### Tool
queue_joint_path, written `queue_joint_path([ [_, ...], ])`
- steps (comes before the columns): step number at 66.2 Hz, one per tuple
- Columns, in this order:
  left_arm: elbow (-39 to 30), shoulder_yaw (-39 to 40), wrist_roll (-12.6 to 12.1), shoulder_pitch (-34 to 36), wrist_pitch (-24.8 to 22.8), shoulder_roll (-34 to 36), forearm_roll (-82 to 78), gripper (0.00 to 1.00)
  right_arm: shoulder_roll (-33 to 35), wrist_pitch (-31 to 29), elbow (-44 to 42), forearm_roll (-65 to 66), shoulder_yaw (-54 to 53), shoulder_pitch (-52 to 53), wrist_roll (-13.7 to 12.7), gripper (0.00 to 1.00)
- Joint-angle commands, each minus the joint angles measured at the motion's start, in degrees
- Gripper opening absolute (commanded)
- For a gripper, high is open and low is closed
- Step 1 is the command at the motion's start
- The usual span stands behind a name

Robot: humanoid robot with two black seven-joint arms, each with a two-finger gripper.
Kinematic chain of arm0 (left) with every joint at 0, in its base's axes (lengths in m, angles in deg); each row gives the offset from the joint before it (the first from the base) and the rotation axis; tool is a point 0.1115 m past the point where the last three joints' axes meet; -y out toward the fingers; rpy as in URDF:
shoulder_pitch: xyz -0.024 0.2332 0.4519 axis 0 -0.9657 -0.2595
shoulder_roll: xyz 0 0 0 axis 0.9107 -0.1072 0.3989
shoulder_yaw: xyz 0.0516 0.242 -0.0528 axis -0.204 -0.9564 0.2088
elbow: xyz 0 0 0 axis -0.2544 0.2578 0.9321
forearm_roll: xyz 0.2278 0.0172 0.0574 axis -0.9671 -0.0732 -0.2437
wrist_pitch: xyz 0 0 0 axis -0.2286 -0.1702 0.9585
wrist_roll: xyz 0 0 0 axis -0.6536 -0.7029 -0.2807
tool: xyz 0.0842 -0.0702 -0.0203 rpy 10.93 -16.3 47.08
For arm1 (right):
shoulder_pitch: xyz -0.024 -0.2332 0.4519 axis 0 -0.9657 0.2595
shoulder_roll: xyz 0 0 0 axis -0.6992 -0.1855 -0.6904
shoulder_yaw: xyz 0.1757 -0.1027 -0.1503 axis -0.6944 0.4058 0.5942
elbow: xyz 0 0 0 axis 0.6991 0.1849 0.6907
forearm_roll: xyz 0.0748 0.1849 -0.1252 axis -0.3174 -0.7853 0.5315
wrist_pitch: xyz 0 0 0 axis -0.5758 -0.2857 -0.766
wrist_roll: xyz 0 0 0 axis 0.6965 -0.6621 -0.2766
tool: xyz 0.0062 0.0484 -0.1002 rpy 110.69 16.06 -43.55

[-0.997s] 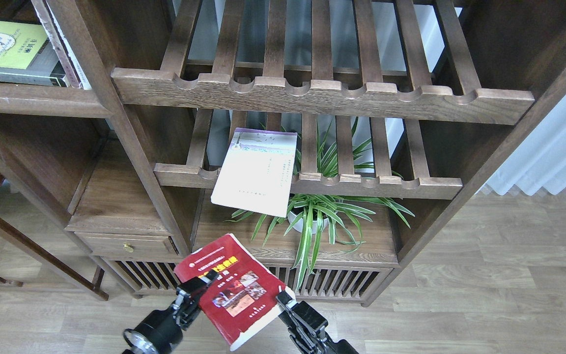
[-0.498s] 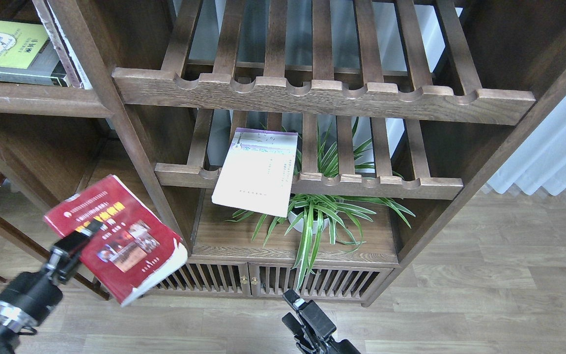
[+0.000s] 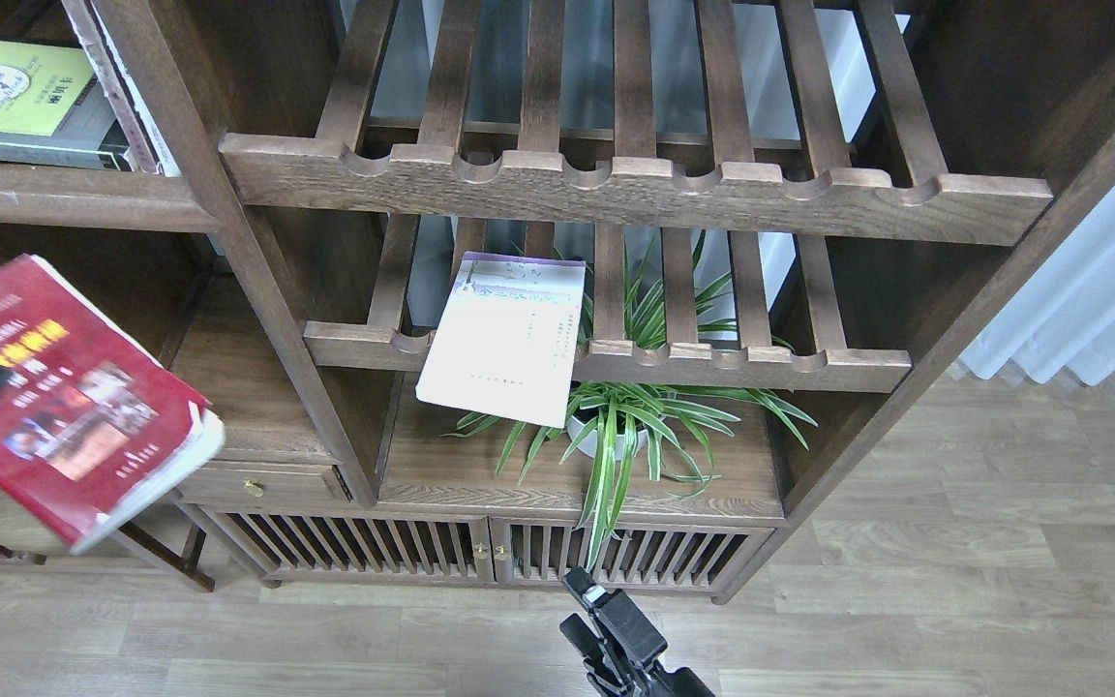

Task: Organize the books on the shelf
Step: 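Carry the red book with the left gripper toward the side shelf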

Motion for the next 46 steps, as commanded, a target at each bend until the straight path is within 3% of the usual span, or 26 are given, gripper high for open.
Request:
queue_joint_path([
  [1, -0.8, 4.4, -0.1, -0.6, 0.0, 1.2, 0.0, 0.05, 0.0, 0.0, 0.0, 0.0, -0.6, -0.3, -0.2, 0.99],
  [14, -0.8, 10.5, -0.5, -0.4, 0.0, 3.6, -0.1, 0.05, 0.0, 0.0, 0.0, 0.0, -0.9, -0.3, -0.2, 0.99],
  [28, -0.3, 15.4, -4.8, 3.6, 0.0, 4.1, -2.1, 0.05, 0.0, 0.0, 0.4, -0.5, -0.5, -0.4, 0.3, 0.99],
  [46, 0.3, 17.9, -5.9, 21.0, 0.0, 3.9, -21.1, 0.05, 0.0, 0.0, 0.6, -0.4, -0.4, -0.6, 0.2, 0.99],
])
